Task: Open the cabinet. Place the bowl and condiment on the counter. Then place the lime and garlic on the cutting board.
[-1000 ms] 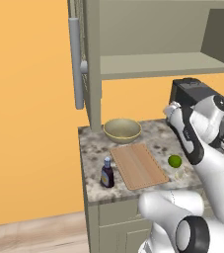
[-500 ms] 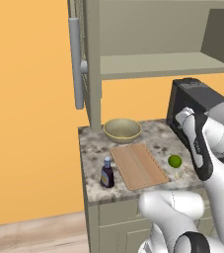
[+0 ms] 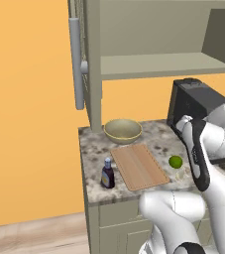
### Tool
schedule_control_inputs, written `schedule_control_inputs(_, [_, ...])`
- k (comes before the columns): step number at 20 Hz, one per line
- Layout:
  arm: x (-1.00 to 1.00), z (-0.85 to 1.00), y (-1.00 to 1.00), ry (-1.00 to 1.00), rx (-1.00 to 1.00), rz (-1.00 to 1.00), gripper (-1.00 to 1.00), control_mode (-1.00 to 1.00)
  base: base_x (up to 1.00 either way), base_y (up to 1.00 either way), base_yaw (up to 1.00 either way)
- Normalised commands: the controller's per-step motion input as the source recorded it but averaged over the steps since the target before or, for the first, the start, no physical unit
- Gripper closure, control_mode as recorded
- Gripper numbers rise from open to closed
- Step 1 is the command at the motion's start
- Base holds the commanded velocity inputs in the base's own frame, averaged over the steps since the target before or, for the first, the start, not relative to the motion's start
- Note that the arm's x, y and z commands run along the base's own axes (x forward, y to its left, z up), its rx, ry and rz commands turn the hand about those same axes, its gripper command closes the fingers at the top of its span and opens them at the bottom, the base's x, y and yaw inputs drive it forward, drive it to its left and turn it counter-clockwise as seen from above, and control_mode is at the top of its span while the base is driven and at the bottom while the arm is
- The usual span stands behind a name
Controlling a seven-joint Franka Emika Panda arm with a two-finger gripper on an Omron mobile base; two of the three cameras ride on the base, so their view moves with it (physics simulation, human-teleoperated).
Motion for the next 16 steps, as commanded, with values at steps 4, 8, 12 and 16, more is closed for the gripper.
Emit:
schedule_control_inputs(4, [-0.04, -0.14, 0.0, 0.11, -0.17, 0.05, -1.0, -1.0, 0.0, 0.0, 0.0])
schedule_control_inputs(8, [-0.08, -0.12, 0.0, 0.14, -0.14, 0.06, -1.0, -1.0, 0.0, 0.0, 0.0])
schedule_control_inputs(12, [-0.1, -0.16, 0.0, 0.1, -0.08, 0.04, -1.0, -1.0, 0.0, 0.0, 0.0])
schedule_control_inputs(16, [-0.08, -0.17, -0.01, -0.01, -0.06, 0.0, -1.0, -1.0, 0.0, 0.0, 0.0])
